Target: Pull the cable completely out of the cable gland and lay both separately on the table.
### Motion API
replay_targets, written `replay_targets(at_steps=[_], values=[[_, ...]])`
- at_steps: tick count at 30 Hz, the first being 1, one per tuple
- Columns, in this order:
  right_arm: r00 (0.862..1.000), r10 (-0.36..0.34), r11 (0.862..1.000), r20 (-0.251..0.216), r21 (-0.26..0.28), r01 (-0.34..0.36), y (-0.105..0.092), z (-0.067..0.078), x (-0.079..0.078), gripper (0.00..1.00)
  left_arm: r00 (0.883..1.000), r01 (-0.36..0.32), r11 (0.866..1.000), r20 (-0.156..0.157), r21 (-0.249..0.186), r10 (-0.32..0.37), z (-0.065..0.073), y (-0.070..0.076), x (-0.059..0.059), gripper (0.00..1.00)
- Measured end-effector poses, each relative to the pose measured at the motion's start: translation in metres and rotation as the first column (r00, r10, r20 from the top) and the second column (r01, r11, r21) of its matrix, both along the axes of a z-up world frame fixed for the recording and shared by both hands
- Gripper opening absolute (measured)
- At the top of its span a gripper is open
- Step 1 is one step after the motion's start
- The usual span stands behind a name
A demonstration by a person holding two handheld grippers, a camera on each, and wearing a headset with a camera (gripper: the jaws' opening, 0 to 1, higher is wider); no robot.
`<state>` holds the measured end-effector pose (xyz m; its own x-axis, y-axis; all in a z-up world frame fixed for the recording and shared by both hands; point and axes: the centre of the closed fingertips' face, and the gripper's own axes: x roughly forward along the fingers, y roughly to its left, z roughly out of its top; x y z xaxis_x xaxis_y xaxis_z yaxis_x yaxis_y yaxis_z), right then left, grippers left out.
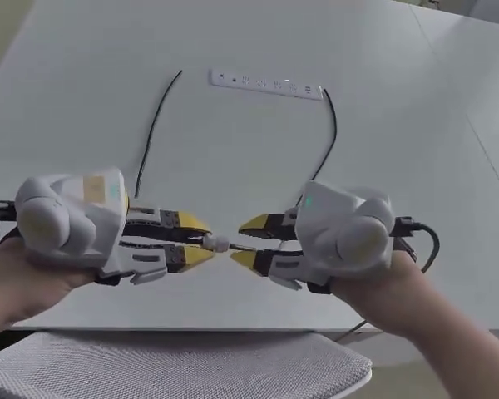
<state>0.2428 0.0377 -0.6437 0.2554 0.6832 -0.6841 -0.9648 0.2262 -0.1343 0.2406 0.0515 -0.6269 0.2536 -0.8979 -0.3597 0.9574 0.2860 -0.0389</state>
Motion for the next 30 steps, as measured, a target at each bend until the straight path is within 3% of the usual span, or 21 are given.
replay_targets(at_steps=[5, 11, 17, 20, 23, 27, 30], values=[[0.999, 0.024, 1.000, 0.032, -0.020, -0.024, 0.0048, -0.0002, -0.0031, 0.10, 1.000, -0.018, 1.000, -0.006, -0.016, 0.018, 0.0028, -0.0007, 0.0009, 0.16], [0.998, 0.048, 0.998, 0.043, -0.045, -0.046, 0.0064, -0.0036, -0.0038, 0.02, 1.000, -0.013, 1.000, -0.017, -0.007, 0.013, -0.0006, -0.0013, -0.0030, 0.16], [0.997, 0.040, 0.998, 0.061, -0.049, -0.037, 0.0072, -0.0050, -0.0032, 0.01, 1.000, -0.015, 1.000, -0.014, 0.002, 0.015, -0.0009, 0.0004, -0.0029, 0.16], [0.998, 0.029, 0.998, 0.054, -0.054, -0.026, 0.0077, -0.0080, -0.0050, 0.00, 1.000, -0.006, 1.000, -0.021, 0.008, 0.006, -0.0035, 0.0009, -0.0045, 0.16], [0.999, -0.002, 0.999, 0.053, -0.047, 0.004, 0.0072, -0.0077, -0.0042, 0.00, 1.000, -0.010, 1.000, 0.002, 0.016, 0.010, -0.0033, 0.0009, -0.0036, 0.15], [0.999, -0.045, 0.999, 0.009, -0.027, 0.046, 0.0047, -0.0077, -0.0046, 0.00, 1.000, -0.007, 1.000, -0.002, 0.015, 0.007, -0.0038, -0.0006, -0.0045, 0.15], [0.999, -0.047, 0.998, 0.012, -0.034, 0.048, 0.0030, -0.0080, -0.0044, 0.00, 1.000, -0.005, 1.000, -0.007, 0.012, 0.005, -0.0038, -0.0034, -0.0036, 0.15]])
